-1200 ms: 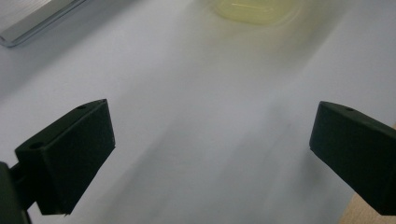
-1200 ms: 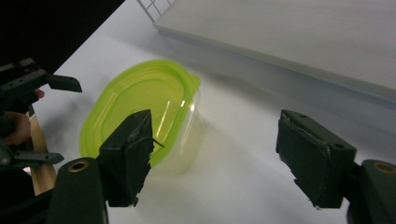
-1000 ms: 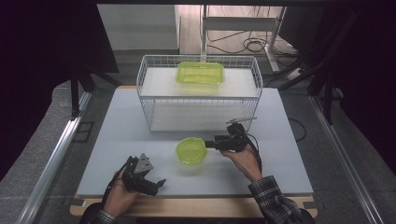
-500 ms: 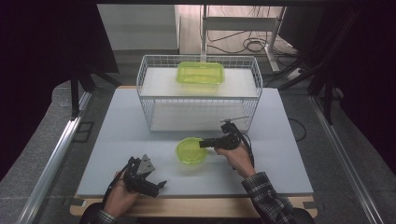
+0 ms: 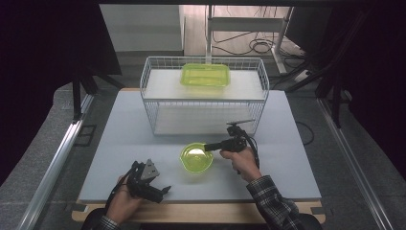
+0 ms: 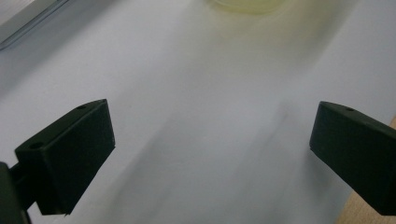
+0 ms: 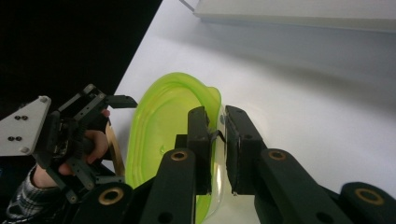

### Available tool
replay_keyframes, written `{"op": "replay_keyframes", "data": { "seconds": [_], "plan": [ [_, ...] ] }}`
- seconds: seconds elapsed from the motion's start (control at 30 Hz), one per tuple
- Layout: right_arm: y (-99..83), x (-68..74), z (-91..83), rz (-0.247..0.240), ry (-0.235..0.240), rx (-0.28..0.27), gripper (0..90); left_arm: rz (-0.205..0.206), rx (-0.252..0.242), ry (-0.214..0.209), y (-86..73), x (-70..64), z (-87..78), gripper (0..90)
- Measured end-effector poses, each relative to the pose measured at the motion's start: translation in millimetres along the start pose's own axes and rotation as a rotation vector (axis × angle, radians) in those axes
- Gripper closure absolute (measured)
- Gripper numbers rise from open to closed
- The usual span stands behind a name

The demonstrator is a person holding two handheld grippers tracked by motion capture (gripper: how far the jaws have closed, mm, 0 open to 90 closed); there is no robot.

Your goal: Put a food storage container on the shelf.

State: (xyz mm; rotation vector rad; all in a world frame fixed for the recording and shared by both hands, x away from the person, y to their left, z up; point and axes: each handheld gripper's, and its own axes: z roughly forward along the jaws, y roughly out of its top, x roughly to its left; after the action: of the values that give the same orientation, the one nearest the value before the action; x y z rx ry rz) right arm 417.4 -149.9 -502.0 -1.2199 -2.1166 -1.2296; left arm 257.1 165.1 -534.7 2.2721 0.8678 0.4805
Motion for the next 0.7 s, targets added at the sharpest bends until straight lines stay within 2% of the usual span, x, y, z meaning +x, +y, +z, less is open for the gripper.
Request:
{"op": "replay_keyframes", "data": {
  "seconds": [0.17, 0.7],
  "plan": [
    [1.7, 8.9, -5.2, -0.029, -0.012, -0.01, 81.3, -0.001, -0.001, 0.003, 0.0, 0.4, -0.4, 0.0],
    [10.7, 23.4, -39.7, -0.018, 0.024, -0.099, 82.0, -0.027, -0.019, 0.011, 0.3, 3.3, -3.0, 0.0]
  ]
}}
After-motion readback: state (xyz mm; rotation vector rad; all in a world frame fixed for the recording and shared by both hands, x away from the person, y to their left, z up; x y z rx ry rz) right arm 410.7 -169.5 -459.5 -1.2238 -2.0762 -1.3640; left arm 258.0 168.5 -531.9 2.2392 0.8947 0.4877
